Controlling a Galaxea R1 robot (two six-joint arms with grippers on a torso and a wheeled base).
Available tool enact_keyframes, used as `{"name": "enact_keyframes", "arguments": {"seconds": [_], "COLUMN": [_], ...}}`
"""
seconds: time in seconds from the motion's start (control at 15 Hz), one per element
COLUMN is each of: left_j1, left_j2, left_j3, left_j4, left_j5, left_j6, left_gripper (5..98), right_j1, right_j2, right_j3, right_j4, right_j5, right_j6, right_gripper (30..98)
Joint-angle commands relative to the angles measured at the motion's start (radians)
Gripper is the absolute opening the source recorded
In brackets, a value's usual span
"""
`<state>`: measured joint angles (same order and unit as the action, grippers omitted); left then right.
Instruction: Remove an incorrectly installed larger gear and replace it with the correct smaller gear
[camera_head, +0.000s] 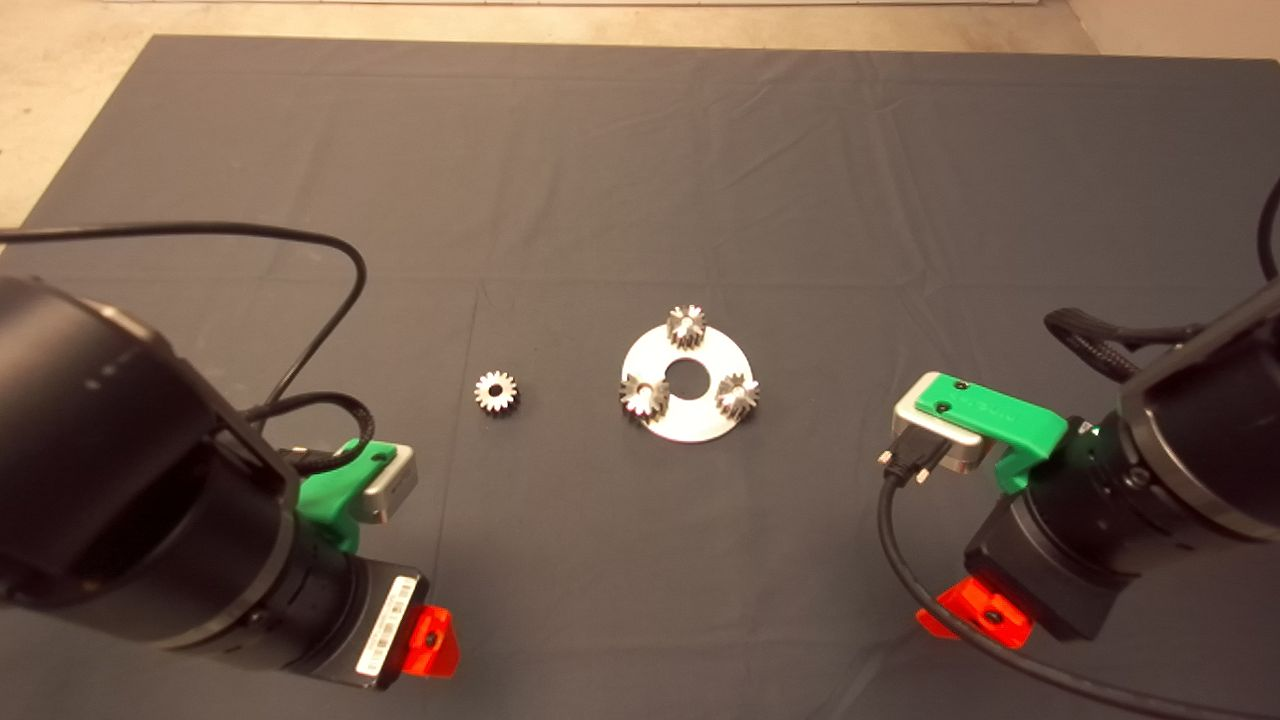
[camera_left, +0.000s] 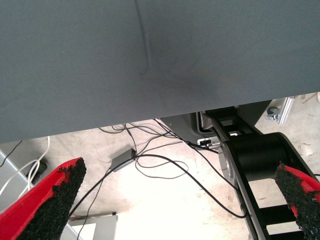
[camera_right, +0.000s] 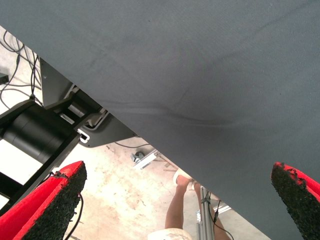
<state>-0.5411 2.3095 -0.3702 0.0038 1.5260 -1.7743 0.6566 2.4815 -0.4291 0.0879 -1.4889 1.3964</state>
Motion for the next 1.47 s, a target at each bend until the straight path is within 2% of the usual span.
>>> {"name": "enact_keyframes", "arguments": {"seconds": [0.0, 0.27, 0.47, 0.6, 0.73, 0.8, 0.93, 1.4], "left_j1": [-0.013, -0.013, -0.013, -0.013, -0.013, -0.013, -0.013, -0.013], "left_j2": [-0.005, -0.003, -0.002, -0.003, -0.003, -0.003, -0.003, -0.005], "left_j3": [0.015, 0.015, 0.015, 0.015, 0.015, 0.015, 0.015, 0.015], "left_j4": [-0.016, -0.016, -0.016, -0.016, -0.016, -0.016, -0.016, -0.016], "left_j5": [0.132, 0.132, 0.132, 0.132, 0.132, 0.132, 0.132, 0.132], "left_j6": [-0.001, -0.001, -0.001, -0.001, -0.001, -0.001, -0.001, -0.001], "left_gripper": [98.2, 98.2, 98.2, 98.2, 98.2, 98.2, 98.2, 98.2], "right_j1": [0.018, 0.017, 0.006, -0.041, -0.098, -0.146, -0.2, -0.287], "right_j2": [-0.003, 0.025, 0.116, 0.169, 0.205, 0.234, 0.295, 0.411], "right_j3": [0.0, 0.0, -0.026, -0.115, -0.17, -0.237, -0.336, -0.594], "right_j4": [0.032, 0.027, -0.094, -0.155, -0.244, -0.287, -0.351, -0.537], "right_j5": [-0.002, -0.002, -0.007, -0.007, -0.007, -0.005, -0.007, -0.007], "right_j6": [0.002, 0.0, 0.001, -0.003, -0.06, -0.106, -0.171, -0.352], "right_gripper": [97.7, 97.7, 97.7, 97.7, 97.7, 97.7, 97.7, 97.7]}}
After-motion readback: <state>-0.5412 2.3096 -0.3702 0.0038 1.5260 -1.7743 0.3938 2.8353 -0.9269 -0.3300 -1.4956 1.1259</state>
